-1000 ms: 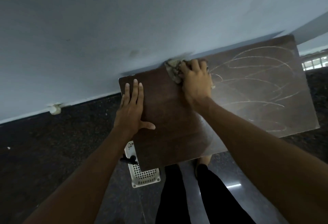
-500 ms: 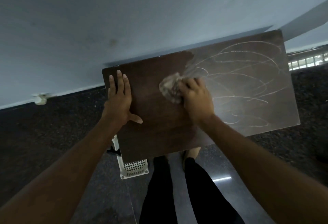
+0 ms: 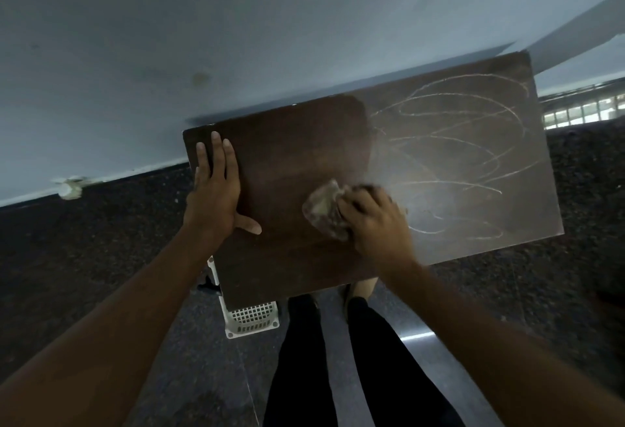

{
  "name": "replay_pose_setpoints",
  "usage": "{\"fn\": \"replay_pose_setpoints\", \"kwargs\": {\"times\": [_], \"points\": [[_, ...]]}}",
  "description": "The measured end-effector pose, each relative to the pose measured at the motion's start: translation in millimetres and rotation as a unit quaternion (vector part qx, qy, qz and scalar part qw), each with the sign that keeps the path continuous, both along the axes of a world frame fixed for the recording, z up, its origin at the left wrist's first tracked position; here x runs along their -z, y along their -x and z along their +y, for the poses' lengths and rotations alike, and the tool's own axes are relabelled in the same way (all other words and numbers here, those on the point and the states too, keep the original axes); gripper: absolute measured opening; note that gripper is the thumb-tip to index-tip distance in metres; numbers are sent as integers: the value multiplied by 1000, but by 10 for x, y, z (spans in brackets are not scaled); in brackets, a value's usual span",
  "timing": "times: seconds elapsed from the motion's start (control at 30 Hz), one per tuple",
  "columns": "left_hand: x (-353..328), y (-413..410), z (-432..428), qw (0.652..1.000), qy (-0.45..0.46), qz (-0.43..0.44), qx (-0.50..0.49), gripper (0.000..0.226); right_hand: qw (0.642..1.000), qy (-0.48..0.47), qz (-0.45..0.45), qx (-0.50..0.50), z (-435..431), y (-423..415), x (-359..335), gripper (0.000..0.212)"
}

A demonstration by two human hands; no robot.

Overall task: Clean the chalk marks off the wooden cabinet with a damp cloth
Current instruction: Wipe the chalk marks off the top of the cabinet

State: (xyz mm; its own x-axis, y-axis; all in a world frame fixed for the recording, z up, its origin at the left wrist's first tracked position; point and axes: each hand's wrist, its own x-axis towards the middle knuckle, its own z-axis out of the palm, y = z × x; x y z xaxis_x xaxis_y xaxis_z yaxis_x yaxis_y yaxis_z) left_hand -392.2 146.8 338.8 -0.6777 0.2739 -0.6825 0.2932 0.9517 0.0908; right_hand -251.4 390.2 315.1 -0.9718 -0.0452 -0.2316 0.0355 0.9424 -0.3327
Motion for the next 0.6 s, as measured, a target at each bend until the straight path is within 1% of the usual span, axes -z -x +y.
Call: {"fn": "replay_pose_setpoints", "kwargs": {"times": [0.07, 0.17, 0.43, 0.53, 0.6], "points": [[17, -12, -11, 1000, -3, 0, 1, 166, 1000, -1, 6, -13, 99, -275, 28, 47], [40, -9, -31, 1000, -4, 3, 7, 166, 999, -5, 17, -33, 246, -93, 50, 45], [49, -9, -36, 1000, -12, 8, -3, 168, 994, -38, 49, 91, 333, 1397, 56, 39], [54, -6, -56, 1000, -25, 13, -2, 167, 991, -38, 68, 106, 310, 1526, 118, 36], [52, -9, -56, 1000, -22, 10, -4, 167, 991, -42, 66, 108, 299, 1379, 128, 37]]}}
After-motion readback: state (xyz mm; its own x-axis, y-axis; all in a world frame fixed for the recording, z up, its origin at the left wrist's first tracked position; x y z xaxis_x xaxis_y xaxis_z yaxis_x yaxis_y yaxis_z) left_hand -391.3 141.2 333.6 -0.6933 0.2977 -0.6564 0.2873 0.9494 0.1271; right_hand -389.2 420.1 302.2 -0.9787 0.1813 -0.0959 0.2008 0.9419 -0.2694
